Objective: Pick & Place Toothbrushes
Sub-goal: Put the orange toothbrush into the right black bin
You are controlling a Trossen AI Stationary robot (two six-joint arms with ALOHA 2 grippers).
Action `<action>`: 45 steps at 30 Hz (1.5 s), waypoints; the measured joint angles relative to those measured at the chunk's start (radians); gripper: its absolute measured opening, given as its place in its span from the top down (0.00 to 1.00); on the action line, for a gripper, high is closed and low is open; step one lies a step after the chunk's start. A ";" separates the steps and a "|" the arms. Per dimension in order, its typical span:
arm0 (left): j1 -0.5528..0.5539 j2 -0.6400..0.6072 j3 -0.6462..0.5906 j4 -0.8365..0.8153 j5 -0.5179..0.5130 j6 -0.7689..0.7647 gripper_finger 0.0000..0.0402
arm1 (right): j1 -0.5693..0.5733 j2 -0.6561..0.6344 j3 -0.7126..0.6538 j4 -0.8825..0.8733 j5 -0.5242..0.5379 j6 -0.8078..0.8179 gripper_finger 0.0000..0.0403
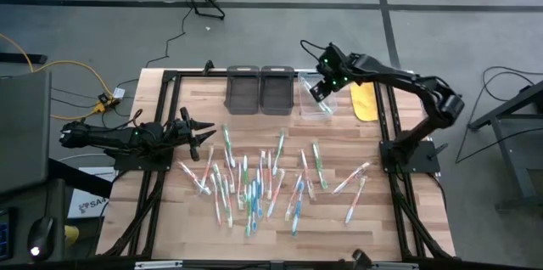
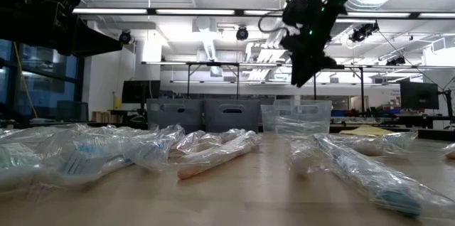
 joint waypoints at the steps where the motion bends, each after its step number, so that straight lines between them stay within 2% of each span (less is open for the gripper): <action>1: 0.000 0.000 0.000 0.000 0.000 0.000 0.75 | 0.017 -0.017 0.000 -0.025 0.000 0.001 0.74; 8: 0.000 0.000 0.000 0.000 0.000 0.000 0.75 | 0.185 -0.111 0.000 -0.210 0.001 0.044 0.74; 14: 0.000 0.000 0.000 0.000 0.001 0.000 0.75 | 0.356 -0.115 -0.036 -0.350 0.044 0.079 0.74; 25: 0.000 0.000 0.000 0.000 0.001 -0.003 0.75 | 0.623 -0.114 -0.241 -0.351 0.052 0.219 0.74; 35: 0.000 0.000 0.000 -0.001 0.002 -0.007 0.75 | 0.792 -0.114 -0.292 -0.345 0.067 0.393 0.74; 38: 0.000 0.000 0.000 -0.002 0.002 -0.008 0.75 | 0.843 -0.114 -0.303 -0.349 0.057 0.345 0.74; 42: 0.000 0.000 0.000 -0.002 0.002 -0.010 0.75 | 0.919 -0.114 -0.319 -0.345 -0.027 0.197 0.74; 45: 0.000 0.000 0.000 -0.008 0.002 -0.018 0.75 | 0.968 -0.114 -0.351 -0.281 -0.031 0.132 0.74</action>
